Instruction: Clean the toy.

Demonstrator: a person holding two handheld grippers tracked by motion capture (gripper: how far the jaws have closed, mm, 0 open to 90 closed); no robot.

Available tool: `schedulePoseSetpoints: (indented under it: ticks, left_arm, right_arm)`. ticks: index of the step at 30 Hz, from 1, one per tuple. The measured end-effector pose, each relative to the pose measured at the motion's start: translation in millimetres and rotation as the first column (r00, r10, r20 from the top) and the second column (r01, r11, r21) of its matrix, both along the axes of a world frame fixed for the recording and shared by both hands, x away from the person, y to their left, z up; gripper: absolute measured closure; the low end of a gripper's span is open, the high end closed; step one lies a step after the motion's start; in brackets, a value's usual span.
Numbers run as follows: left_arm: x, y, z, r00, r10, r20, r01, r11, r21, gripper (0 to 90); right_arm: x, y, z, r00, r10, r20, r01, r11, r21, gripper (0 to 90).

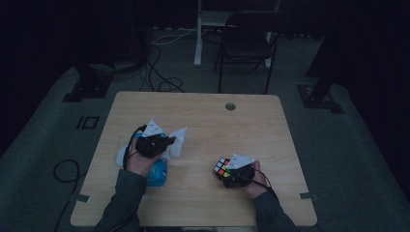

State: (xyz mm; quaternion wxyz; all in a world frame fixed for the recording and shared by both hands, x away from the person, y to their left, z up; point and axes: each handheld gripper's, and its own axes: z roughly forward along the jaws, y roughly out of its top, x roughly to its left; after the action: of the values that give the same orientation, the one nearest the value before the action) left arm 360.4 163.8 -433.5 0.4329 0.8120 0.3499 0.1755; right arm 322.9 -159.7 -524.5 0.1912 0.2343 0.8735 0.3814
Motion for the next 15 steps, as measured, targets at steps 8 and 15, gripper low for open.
schedulePoseSetpoints:
  ticks: [8,15]
  left_arm:
    - [5.9,-19.4,-1.3,0.9985,-0.054,-0.011,0.054,0.9984,0.016,90.0]
    - [9.5,-38.0,2.1,0.9942,-0.107,-0.010,0.107,0.9941,0.019,90.0]
  right_arm:
    - [-8.9,6.5,8.1,0.9954,0.011,0.095,-0.009,0.9996,-0.025,33.7]
    - [-14.2,12.2,10.2,0.9878,0.017,0.155,-0.009,0.9987,-0.051,33.8]
